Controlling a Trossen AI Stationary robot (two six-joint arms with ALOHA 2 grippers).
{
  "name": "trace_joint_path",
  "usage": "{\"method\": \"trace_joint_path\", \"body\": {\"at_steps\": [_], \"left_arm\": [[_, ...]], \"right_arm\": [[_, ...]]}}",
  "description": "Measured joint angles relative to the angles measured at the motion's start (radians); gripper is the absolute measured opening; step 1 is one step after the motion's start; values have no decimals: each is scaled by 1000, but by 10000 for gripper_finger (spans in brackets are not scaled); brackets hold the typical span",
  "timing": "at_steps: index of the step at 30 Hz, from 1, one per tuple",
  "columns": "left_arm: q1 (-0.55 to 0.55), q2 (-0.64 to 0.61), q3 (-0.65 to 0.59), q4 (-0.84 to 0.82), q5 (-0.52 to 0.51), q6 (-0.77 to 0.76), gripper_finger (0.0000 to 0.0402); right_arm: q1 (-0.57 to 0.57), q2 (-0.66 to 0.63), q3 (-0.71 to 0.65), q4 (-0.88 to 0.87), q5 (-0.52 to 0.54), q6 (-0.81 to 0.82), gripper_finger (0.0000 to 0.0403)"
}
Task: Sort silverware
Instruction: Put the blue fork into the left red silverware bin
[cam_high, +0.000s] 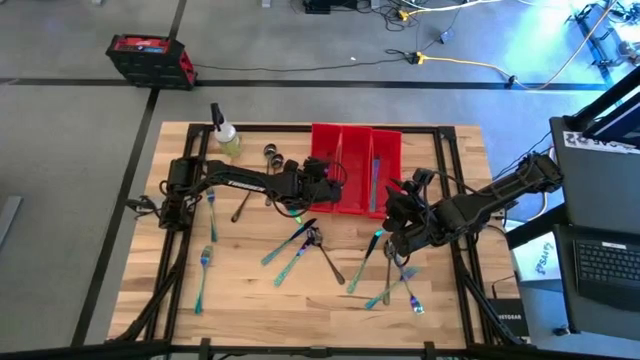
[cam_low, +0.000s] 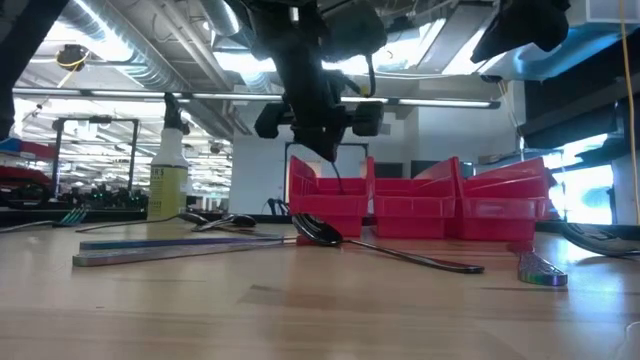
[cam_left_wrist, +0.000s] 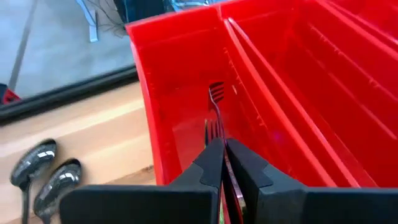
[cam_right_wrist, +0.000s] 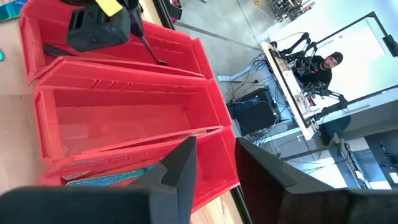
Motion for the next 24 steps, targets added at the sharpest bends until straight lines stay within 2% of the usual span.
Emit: {"method": "trace_joint_path", "body": {"at_steps": [5,16,24], "left_arm": [[8,0,0,-9,4,-13,0],[0,0,0,26,145,-232,0],[-16,0,0,25,159,-233,0]], "right_arm": [[0,0,0,-2,0,5,95],[0,0,0,-2,-1,23,95],[0,0,0,-2,-1,23,95]]}}
